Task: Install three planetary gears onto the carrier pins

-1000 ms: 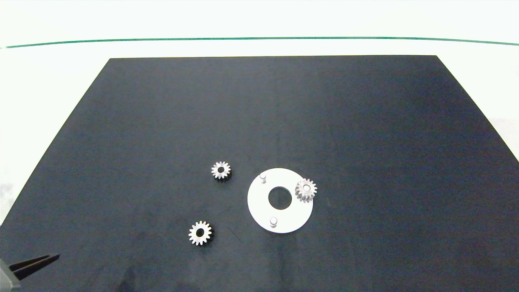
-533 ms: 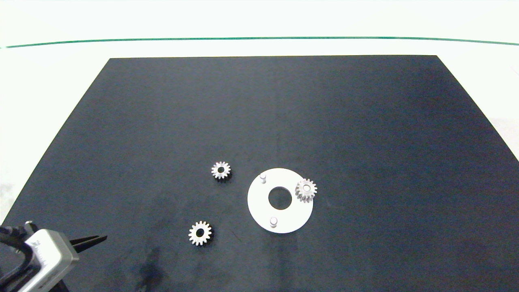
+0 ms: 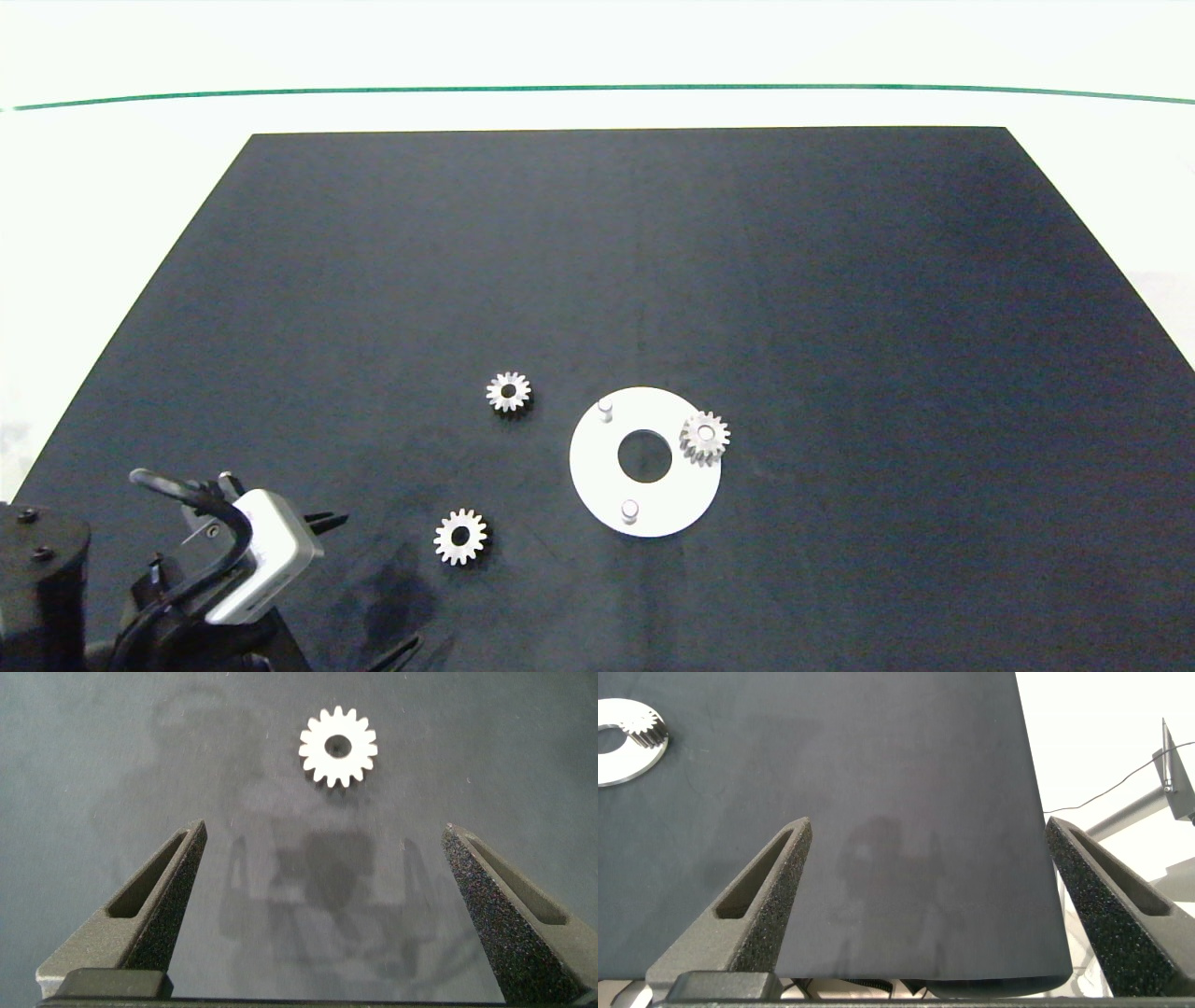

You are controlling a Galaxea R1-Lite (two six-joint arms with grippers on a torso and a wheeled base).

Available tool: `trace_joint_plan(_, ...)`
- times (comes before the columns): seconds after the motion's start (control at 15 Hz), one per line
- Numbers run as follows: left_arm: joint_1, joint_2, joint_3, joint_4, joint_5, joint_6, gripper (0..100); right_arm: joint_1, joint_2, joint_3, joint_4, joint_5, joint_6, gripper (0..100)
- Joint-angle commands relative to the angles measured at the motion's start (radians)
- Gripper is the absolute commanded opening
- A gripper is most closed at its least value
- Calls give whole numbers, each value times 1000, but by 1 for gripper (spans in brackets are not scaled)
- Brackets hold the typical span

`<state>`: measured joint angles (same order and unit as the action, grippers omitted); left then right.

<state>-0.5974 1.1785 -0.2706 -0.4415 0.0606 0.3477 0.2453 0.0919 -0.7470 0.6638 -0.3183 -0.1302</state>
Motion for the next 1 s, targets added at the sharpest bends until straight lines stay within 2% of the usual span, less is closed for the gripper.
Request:
trace_joint_plan(0.07, -70, 81, -13, -39, 31, -7, 100, 3, 6, -2, 3, -2, 0, 100)
trace_joint_plan(0.6, -64, 225, -64, -131, 31, -16, 100, 11, 3, -2, 7, -2, -2, 100)
trace_joint_plan(1.0, -47, 274, -82, -144, 28, -16, 100, 19, -1, -2, 7, -2, -9, 100)
